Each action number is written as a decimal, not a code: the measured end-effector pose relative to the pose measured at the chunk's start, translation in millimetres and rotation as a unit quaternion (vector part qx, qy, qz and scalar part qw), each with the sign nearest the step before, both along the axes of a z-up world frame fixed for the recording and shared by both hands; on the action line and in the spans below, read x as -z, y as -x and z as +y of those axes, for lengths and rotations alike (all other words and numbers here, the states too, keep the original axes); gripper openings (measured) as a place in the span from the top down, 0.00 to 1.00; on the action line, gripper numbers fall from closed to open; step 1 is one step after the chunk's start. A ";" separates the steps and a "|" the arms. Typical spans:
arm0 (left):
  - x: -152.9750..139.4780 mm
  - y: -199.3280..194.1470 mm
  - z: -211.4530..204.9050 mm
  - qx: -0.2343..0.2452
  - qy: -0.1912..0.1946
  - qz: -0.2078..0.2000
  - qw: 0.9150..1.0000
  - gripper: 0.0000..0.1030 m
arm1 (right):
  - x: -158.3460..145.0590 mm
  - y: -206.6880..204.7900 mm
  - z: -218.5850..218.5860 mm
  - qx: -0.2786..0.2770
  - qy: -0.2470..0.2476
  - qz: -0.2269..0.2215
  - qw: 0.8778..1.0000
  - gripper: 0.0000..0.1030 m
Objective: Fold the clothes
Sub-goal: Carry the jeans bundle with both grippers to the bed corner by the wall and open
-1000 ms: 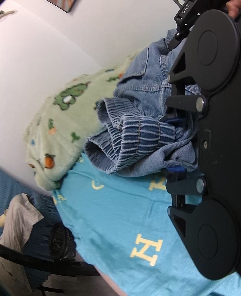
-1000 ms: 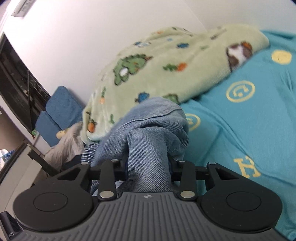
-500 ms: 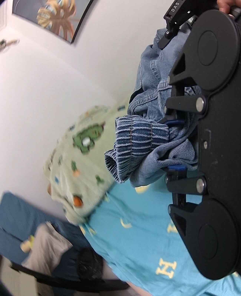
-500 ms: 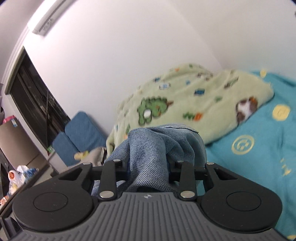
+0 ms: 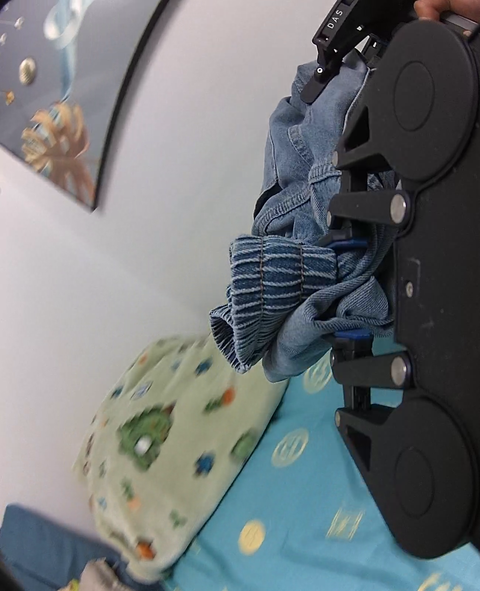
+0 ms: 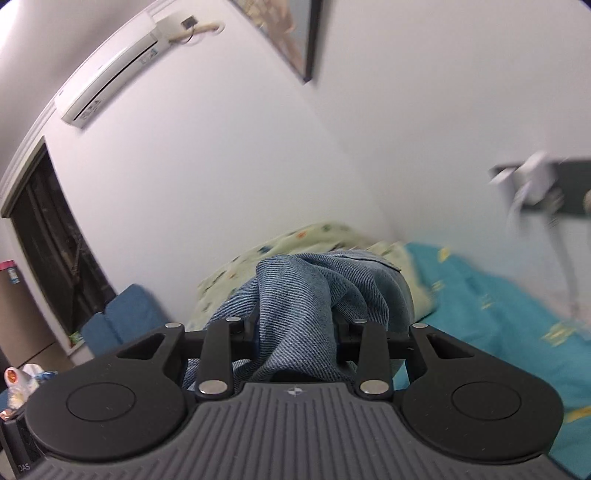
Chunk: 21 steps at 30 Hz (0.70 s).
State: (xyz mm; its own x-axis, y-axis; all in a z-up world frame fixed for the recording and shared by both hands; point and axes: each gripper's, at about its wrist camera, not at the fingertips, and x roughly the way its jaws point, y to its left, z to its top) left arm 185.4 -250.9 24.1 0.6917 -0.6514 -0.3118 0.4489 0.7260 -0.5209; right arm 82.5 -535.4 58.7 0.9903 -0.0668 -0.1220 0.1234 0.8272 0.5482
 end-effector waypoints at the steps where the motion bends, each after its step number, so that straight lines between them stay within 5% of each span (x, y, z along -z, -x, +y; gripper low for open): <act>1: 2.5 2.6 -12.9 0.009 0.001 0.000 1.000 0.66 | 1.8 5.8 -10.2 0.006 0.004 -0.001 1.000 0.67; 9: 38.8 2.1 -100.5 0.058 -0.014 -0.004 0.998 0.66 | 35.6 38.6 -82.0 0.046 0.016 0.005 0.999 0.67; 21: 137.7 -14.6 -159.9 0.082 -0.075 0.037 0.993 0.65 | 159.9 58.4 -139.9 0.074 -0.009 0.085 0.994 0.67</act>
State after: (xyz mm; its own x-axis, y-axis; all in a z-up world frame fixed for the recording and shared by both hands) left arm 200.1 -410.8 -113.5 0.5513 -0.6963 -0.4596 0.5329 0.7178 -0.4482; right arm 24.1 -675.3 -101.2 0.9349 -0.2068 -0.2886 0.3349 0.7834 0.5235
